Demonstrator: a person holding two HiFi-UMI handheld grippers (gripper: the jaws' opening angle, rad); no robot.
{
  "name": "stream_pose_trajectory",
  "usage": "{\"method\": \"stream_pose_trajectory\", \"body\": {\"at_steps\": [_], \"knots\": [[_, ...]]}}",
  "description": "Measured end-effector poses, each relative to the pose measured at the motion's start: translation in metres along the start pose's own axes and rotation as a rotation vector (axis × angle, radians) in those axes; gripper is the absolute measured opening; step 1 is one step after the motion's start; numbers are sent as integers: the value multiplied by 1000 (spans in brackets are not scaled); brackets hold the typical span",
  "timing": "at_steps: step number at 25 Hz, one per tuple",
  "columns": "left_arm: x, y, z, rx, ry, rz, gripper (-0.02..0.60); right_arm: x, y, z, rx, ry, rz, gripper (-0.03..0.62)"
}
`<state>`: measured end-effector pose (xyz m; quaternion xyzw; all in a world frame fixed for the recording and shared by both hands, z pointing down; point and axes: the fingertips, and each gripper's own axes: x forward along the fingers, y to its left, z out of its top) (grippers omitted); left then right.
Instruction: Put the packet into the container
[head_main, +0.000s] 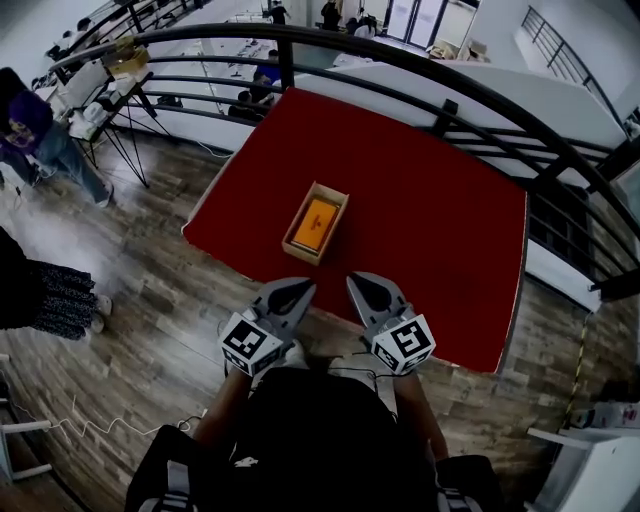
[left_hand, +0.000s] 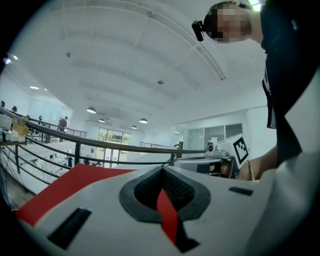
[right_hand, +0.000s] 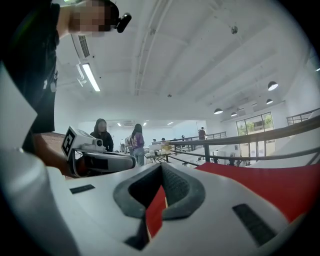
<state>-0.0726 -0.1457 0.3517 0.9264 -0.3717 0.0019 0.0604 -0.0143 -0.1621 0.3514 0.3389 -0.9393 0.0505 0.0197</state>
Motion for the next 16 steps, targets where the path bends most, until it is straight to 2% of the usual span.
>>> {"method": "stream_pose_trajectory", "body": {"at_steps": [6, 16], "knots": [[-3, -8, 10, 9, -15, -10, 9, -3, 7, 5, 8, -4, -2, 21], [-3, -26, 6, 2, -6, -29, 9, -9, 18, 5, 13, -7, 12, 21]]}}
